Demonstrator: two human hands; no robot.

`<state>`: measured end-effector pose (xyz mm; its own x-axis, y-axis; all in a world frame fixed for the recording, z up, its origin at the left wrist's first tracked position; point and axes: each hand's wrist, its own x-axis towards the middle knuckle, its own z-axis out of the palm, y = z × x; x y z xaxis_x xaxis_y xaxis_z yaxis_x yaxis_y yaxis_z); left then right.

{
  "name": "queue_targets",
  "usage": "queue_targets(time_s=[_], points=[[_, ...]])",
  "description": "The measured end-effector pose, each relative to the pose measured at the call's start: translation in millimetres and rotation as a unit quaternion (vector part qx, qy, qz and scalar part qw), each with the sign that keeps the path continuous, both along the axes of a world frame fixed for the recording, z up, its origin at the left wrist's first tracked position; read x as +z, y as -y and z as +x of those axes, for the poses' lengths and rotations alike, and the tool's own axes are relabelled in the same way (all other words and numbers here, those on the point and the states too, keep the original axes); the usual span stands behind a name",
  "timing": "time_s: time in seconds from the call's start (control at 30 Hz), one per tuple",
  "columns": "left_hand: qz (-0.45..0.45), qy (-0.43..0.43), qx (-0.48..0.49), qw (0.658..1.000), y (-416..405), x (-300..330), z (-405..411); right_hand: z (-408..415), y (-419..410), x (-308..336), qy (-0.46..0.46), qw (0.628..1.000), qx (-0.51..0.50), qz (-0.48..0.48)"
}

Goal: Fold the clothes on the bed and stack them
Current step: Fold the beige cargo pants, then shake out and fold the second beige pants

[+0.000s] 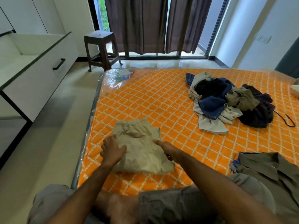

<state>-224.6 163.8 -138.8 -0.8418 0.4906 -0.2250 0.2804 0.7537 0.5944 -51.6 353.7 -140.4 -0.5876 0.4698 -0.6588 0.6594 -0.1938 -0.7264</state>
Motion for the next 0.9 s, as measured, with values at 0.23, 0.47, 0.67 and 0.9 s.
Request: queue_targets(time_s=[0.23, 0.47, 0.67, 0.9], points=[[0.240, 0.288, 0.021, 0.927, 1.3, -18.1, -21.6, -29.6, 7.2, -17.4, -0.032, 0.996, -0.007, 0.083], [0.317, 0.413, 0.031, 0.853, -69.7, 9.5, -5.5, -9.7, -55.7, -9.7, -0.096, 0.979, -0.025, 0.180], [0.341, 0.461, -0.069, 0.816, -213.5, 19.3, 59.3, 78.9, -190.0, 22.5, -0.080, 0.958, -0.065, 0.267], [0.332, 0.497, -0.230, 0.768, -367.2, 12.2, 189.6, 235.1, -331.7, 42.8, -0.016, 0.942, -0.133, 0.309]])
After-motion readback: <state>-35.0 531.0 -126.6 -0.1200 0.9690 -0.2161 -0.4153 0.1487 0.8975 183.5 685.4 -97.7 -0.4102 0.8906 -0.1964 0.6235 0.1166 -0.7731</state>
